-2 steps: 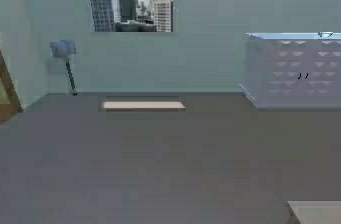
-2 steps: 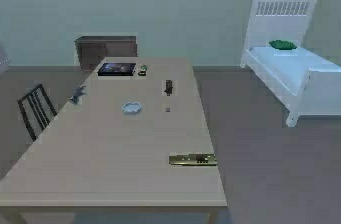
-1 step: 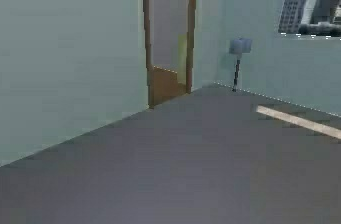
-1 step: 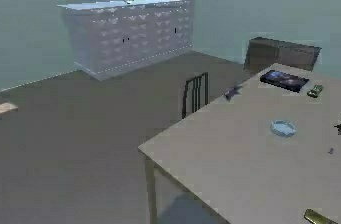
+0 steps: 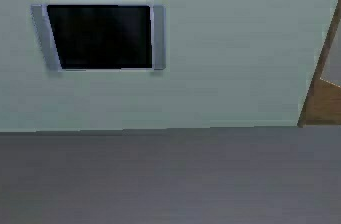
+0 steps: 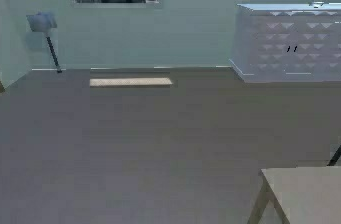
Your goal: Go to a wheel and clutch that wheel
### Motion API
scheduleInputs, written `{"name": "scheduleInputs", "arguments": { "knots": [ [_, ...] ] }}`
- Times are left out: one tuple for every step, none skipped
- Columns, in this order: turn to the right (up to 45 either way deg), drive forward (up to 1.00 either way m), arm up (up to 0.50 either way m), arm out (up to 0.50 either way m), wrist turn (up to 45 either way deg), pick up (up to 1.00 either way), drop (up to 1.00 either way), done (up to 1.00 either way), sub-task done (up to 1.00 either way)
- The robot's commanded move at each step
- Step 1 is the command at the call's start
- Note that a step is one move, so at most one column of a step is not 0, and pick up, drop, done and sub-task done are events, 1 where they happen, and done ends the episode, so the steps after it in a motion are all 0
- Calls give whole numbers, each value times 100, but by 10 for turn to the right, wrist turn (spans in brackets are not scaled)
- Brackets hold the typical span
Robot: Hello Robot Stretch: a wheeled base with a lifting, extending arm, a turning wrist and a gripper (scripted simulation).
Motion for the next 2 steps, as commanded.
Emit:
{"name": "scheduleInputs", "arguments": {
  "knots": [
    [0,10,0,0,0,0,0,0,0],
    [-450,0,0,0,0,0,0,0,0]
  ]
}}
